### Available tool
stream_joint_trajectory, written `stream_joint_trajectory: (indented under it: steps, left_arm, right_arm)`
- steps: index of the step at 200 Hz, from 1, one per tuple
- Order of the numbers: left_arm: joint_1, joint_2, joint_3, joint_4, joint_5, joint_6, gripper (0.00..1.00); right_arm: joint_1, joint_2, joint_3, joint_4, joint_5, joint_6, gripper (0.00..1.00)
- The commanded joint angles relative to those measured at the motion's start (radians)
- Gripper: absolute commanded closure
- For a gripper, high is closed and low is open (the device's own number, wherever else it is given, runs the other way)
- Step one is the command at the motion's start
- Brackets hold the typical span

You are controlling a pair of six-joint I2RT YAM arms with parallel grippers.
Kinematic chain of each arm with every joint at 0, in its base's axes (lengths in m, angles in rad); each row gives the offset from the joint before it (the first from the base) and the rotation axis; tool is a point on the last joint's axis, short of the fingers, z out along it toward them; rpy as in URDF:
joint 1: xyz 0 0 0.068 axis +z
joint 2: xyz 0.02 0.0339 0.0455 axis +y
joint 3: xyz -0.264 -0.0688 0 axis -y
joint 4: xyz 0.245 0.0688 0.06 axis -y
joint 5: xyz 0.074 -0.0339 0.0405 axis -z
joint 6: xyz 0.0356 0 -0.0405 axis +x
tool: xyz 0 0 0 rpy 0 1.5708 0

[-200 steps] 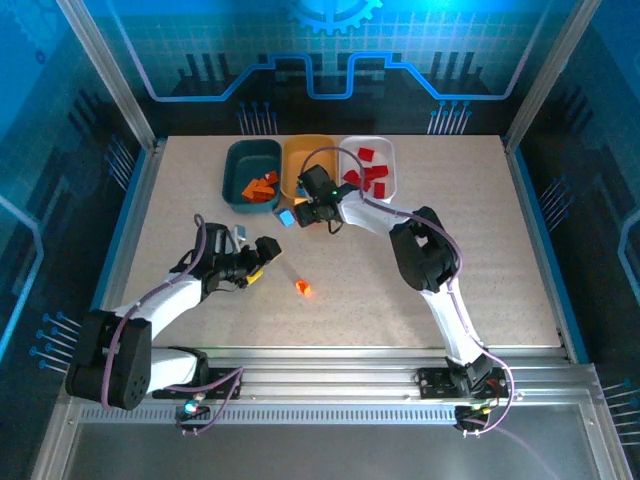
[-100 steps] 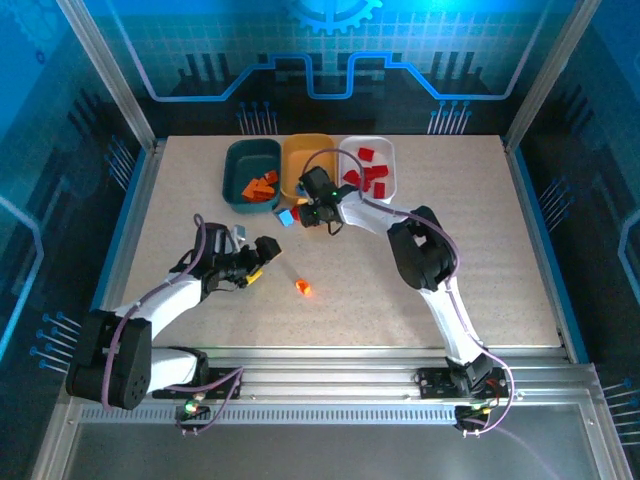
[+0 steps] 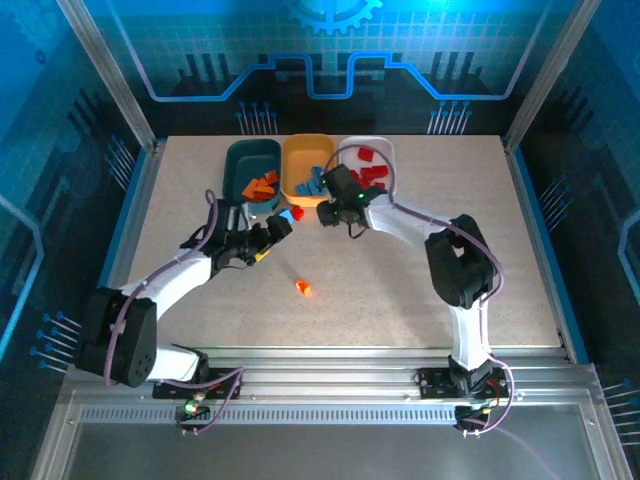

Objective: Sort the legos into containers by color

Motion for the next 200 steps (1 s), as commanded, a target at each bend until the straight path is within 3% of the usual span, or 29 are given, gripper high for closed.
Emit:
stream_joint_trajectory:
  steps: [1, 28, 48, 72, 119, 155, 200]
  left_arm:
    - [-0.013, 0.042, 0.072, -0.075, -0.088, 0.029, 0.01]
    - [-0.034, 0.132, 0.162, -0.122, -0.05, 0.034, 0.02]
    - [-0.088, 0.149, 0.187, -0.204, -0.078, 0.074, 0.02]
    - [-0.138, 0.085, 0.122, -0.264, -0.106, 0.116, 0.01]
    - [-0.338, -0.057, 0.042, -0.426, -0.269, 0.242, 0.01]
    - [-0.501, 0.013, 0.1, -0.525, -0.416, 0.329, 0.03]
    - [-0.52, 0.17, 0.165, -0.487, -0.488, 0.386, 0.1]
  right_arm:
    - [-0.101, -0.004, 0.055, -0.021, 0.011, 0.005, 0.61]
    - [-0.188, 0.077, 0.175, -0.073, -0.013, 0.002, 0.59]
    - [-0.226, 0.128, 0.273, -0.126, -0.043, -0.008, 0.34]
    - [-0.221, 0.084, 0.277, -0.141, -0.059, -0.033, 0.24]
    - [-0.181, -0.192, -0.023, -0.036, -0.067, 0.007, 0.22]
    - [-0.155, -0.411, -0.265, 0.031, -0.104, 0.059, 0.2]
    - [-0.139, -0.604, -0.467, 0.051, -0.12, 0.108, 0.2]
